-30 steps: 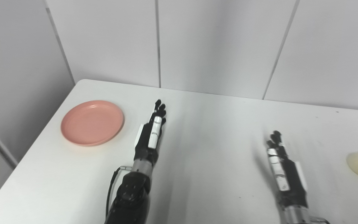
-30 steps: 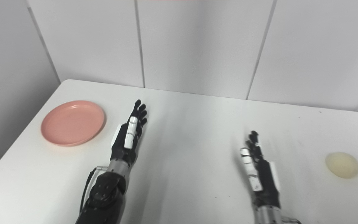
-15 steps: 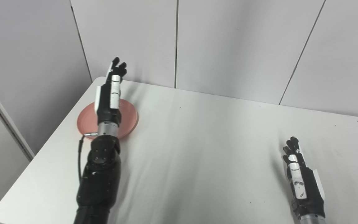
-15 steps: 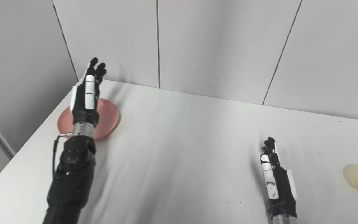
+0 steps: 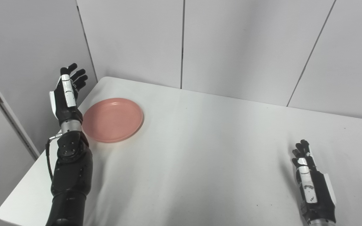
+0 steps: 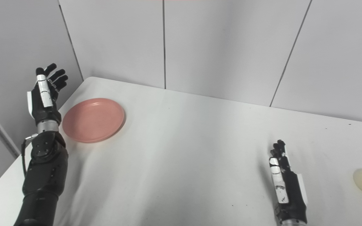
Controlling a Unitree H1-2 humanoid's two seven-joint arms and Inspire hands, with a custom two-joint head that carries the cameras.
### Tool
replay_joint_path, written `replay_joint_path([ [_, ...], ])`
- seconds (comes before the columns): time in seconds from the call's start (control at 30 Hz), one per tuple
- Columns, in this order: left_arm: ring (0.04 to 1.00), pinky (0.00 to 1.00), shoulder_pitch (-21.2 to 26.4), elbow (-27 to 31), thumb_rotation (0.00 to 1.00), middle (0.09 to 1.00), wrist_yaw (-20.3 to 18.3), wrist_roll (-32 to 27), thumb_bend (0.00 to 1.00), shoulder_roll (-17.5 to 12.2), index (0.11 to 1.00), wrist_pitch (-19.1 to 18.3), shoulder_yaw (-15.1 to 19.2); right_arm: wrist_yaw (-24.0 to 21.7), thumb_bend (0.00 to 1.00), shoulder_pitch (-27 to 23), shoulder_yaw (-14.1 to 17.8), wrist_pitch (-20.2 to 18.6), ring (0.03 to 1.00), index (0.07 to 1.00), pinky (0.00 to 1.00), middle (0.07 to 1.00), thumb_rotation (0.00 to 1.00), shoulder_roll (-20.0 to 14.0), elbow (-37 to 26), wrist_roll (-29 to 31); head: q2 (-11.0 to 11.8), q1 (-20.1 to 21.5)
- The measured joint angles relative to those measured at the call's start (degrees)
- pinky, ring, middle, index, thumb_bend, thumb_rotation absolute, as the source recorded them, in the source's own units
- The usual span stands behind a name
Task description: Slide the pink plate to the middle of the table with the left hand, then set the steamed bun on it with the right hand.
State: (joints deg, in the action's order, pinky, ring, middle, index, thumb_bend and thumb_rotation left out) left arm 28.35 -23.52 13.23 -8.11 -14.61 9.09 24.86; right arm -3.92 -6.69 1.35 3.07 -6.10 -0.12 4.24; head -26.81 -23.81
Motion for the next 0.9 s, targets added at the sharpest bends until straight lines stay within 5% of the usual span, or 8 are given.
replay_joint_path([
  [0.43,0.784,0.91,0.15,-10.36,1.00,0.757,0.24,-1.02,0.77,-2.91,0.767,3.20,0.26,-1.06,0.41,0.01,0.62,0.00,1.000,1.000,1.00,0.996,0.91,-0.24,0.22,1.89,0.44,-0.71],
  [0.9,0.841,0.94,0.26,-14.54,1.00,0.804,-1.27,-0.51,0.77,-3.00,0.803,3.47,-4.49,-1.62,0.47,-0.38,1.14,0.01,0.988,0.999,1.00,0.988,0.89,-0.41,1.00,1.89,0.26,-0.80],
])
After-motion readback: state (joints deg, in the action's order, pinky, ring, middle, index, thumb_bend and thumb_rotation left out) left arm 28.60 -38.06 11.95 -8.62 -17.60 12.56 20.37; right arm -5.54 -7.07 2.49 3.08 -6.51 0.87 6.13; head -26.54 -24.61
